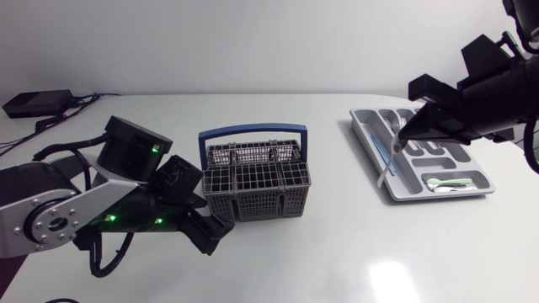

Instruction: Unload the cutlery basket into the drawer organizer.

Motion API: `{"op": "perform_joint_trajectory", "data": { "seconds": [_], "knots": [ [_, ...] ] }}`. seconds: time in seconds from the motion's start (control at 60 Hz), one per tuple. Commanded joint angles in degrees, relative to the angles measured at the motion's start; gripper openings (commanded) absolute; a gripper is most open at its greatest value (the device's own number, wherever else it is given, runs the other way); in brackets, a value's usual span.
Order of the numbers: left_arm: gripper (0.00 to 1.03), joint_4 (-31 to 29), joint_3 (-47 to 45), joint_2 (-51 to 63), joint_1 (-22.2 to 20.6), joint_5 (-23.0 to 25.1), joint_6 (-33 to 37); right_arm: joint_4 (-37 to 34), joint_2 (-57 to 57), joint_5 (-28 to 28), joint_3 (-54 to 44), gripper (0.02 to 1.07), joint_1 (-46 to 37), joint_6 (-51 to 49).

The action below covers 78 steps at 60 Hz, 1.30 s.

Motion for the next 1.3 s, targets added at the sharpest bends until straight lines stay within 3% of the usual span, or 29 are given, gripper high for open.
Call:
{"op": "perform_joint_trajectory", "data": {
  "seconds": [0.0,0.083,0.183,0.533,1.033,1.083,1.217,1.283],
  "knots": [
    [0.99,-0.86,-1.43,-1.34,-0.30,0.19,-0.79,-1.45,2.14,0.01,-0.17,0.08,-4.47,-5.57],
    [0.99,-1.12,-1.61,-1.61,-0.21,0.19,-0.79,-1.62,3.37,0.71,-0.61,0.08,-9.91,-9.35],
    [0.99,-1.30,-1.61,-1.87,-0.13,0.19,-0.79,0.40,5.13,5.89,-2.19,0.08,-14.48,-14.72],
    [0.99,-2.00,-1.61,-2.05,-0.21,0.19,-0.79,19.38,12.95,15.47,-9.57,0.08,-25.47,-29.04],
    [0.99,-3.93,-1.87,-4.07,-0.04,0.10,-0.88,43.99,26.31,26.90,-16.16,0.08,-28.64,-39.06],
    [0.99,-4.11,-1.96,-4.42,0.05,0.10,-0.88,49.27,26.75,28.39,-18.45,0.08,-28.28,-41.79],
    [0.99,-4.20,-2.23,-4.60,0.14,0.10,-0.88,51.73,28.59,28.48,-20.03,0.08,-28.02,-43.02],
    [0.99,-4.20,-2.23,-4.68,0.14,0.10,-0.88,53.05,28.94,28.57,-21.52,0.16,-27.58,-43.54]
  ]
}}
